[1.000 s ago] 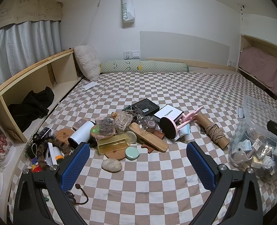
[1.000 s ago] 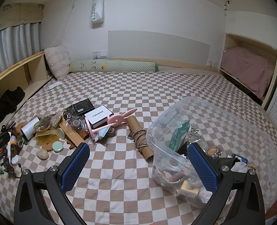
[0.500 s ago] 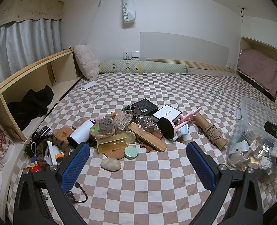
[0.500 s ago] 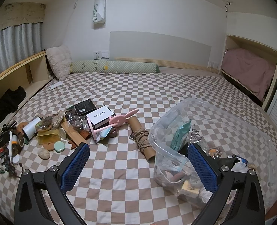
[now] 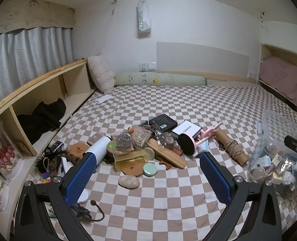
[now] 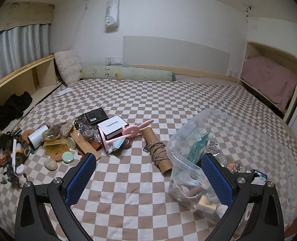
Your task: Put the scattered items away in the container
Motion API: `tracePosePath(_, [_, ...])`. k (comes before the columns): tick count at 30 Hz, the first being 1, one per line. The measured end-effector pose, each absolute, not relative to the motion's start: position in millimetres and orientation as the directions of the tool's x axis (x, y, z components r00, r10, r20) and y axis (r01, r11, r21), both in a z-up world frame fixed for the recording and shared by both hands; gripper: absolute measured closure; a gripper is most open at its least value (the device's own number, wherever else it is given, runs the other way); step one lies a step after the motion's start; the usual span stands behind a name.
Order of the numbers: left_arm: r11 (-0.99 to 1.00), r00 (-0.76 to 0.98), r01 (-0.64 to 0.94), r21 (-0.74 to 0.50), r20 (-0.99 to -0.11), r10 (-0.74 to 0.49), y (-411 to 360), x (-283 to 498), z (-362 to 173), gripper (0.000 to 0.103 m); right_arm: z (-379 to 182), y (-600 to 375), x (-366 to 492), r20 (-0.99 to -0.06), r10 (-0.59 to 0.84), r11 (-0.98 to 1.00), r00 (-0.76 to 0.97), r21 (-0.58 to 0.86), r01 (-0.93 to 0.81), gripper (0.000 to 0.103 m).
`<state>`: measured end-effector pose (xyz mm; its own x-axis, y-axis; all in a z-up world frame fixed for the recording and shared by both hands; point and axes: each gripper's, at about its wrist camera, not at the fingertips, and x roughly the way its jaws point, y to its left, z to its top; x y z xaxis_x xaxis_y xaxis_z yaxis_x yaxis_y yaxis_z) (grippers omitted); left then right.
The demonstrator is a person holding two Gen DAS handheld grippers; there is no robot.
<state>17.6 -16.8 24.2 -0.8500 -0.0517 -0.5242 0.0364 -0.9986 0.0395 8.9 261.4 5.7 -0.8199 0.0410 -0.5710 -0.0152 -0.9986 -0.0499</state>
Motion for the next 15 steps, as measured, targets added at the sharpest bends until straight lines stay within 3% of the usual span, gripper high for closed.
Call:
tracePosePath(6, [-0.997, -0.868, 0.074, 0.016, -0.491, -0.072, -36.9, 24.4, 39.1, 0.0, 13.5, 249.7, 7.4, -0.553, 0.022, -0.998, -0.833, -0.066, 0.017, 0.0])
tracePosePath(15, [-0.98, -0.887, 0.173, 0.101, -0.416, -0.2, -78.1, 43.5, 61.8, 0.0, 14.4, 218.2, -13.0, -0.589, -0.068, -0.992, -0.805, -0.044, 0.116, 0.0])
